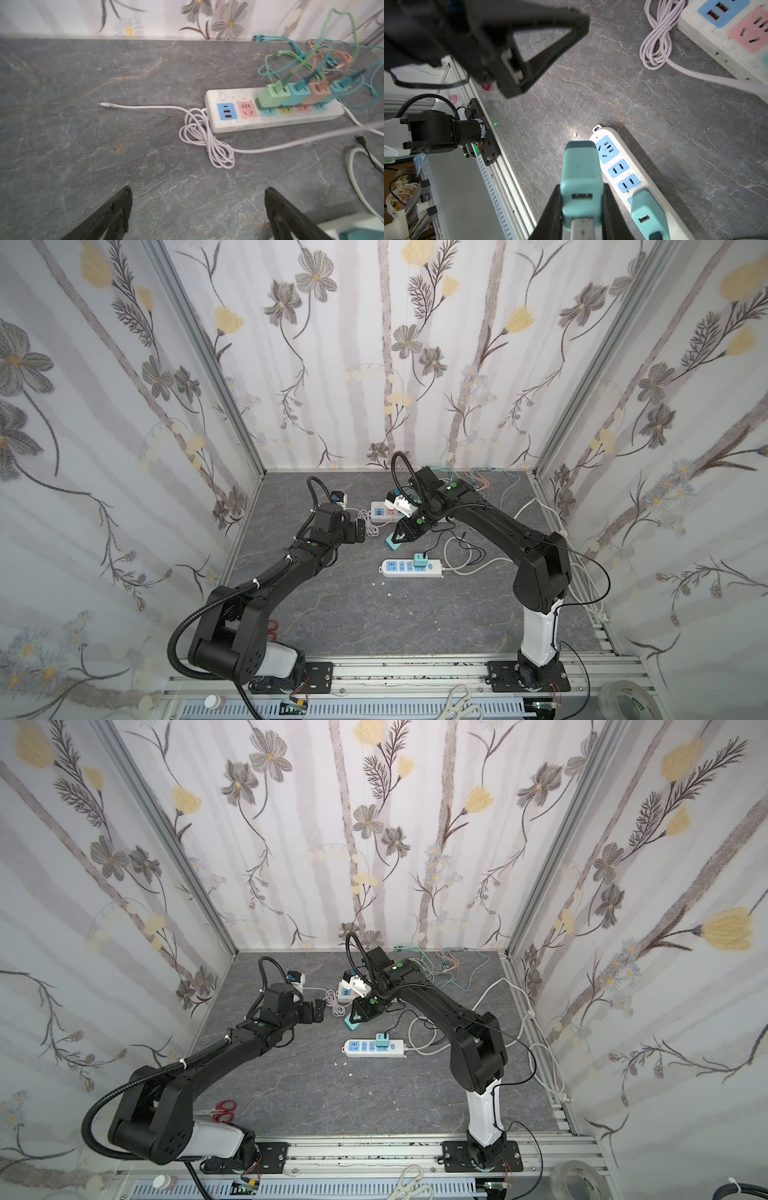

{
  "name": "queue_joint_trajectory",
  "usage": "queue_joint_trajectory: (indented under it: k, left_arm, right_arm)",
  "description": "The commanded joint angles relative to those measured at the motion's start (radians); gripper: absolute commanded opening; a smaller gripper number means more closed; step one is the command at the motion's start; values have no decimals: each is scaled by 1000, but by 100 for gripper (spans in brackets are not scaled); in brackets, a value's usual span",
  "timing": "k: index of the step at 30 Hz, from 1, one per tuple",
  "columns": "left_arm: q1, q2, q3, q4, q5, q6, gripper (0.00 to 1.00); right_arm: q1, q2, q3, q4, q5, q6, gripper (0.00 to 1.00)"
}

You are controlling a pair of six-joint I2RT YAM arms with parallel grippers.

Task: Insert the plug
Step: 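Withdraw the left gripper and move the right gripper over the small strip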

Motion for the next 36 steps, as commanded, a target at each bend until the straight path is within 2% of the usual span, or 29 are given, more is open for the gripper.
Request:
queue_joint_trajectory:
  k: [1,3,9,14,18,24,30,31,36]
  left_arm:
    - [37,135,171,-194,46,-130,100]
    - [39,243,290,-294,13,-157,96]
    - [40,478,548,-443,-14,-277,83]
    - [39,627,722,-494,12,-413,70]
    - [17,709,822,-527,-11,-442,65]
    - [4,793,914,-585,-89,-469,57]
    - [13,822,925,-604,-133,-487,45]
    - [14,822,923,-601,-130,-487,42]
    - [17,788,900,-579,-135,-474,16]
  right_arm:
    - [8,-2,4,7,13,-46,0]
    - [10,0,2,6,21,-46,0]
    - [16,-6,-15,7,30,-46,0]
    - [21,-15,-35,8,33,-44,0]
    - [27,-23,-56,15,30,-41,0]
    - [36,-32,-82,21,28,-40,0]
    - [41,-44,-89,13,28,-58,0]
    - [41,-46,-91,10,28,-63,0]
    - [41,-53,-98,-6,35,-95,0]
